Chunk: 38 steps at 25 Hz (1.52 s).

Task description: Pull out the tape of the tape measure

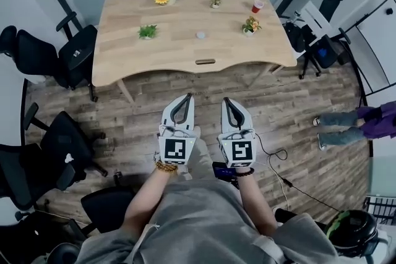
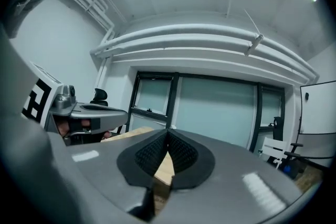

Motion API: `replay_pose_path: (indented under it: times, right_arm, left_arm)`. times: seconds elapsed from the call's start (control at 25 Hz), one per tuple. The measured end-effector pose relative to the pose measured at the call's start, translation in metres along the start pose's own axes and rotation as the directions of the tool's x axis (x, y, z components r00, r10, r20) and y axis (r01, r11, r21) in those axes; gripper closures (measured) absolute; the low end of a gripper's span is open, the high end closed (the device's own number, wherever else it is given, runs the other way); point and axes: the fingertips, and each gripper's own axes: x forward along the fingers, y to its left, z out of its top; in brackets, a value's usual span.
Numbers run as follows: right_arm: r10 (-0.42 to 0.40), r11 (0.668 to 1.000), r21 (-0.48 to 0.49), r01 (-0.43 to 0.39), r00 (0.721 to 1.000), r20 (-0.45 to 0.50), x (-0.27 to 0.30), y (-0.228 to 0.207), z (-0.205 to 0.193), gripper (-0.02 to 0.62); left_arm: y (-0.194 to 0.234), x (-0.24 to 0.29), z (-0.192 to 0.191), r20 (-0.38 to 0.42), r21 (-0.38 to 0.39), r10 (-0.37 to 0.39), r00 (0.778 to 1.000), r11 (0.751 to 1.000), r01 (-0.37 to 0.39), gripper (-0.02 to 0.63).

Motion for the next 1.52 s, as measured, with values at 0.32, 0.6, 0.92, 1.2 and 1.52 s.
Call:
replay_pose_path:
  times: [0.32, 0.6, 0.92, 1.2, 1.52]
  right_arm:
    - [0.021, 0.999, 0.034, -0.021, 1.0, -0.006, 0.091, -0.046, -0.022, 0.583]
    - [0.021, 0.995, 0.097, -0.02, 1.0, -0.009, 0.157, -0.098, -0.042, 0.584]
    - [0.045, 0.989, 0.141, -0.033, 0.996, -0.08, 0.204, -0.131, -0.09, 0.583]
    - [0.075, 0.991, 0.118, -0.058, 0.986, -0.148, 0.247, -0.148, -0.115, 0.583]
    - [0.092, 0.995, 0.07, -0.076, 0.96, -0.263, 0.315, -0.155, -0.15, 0.571]
  left_arm:
    - [0.033, 0.086, -0.013, -0.024, 0.071, -0.038, 0.999, 0.997, 0.039, 0.598]
    - [0.051, 0.156, -0.02, -0.068, 0.123, -0.058, 0.996, 0.99, 0.066, 0.598]
    - [0.063, 0.2, -0.047, -0.132, 0.107, -0.079, 0.988, 0.99, 0.093, 0.598]
    - [0.095, 0.232, -0.078, -0.18, 0.096, -0.043, 0.983, 0.994, 0.061, 0.598]
    - [0.134, 0.278, -0.1, -0.199, 0.044, -0.092, 0.976, 0.994, 0.103, 0.597]
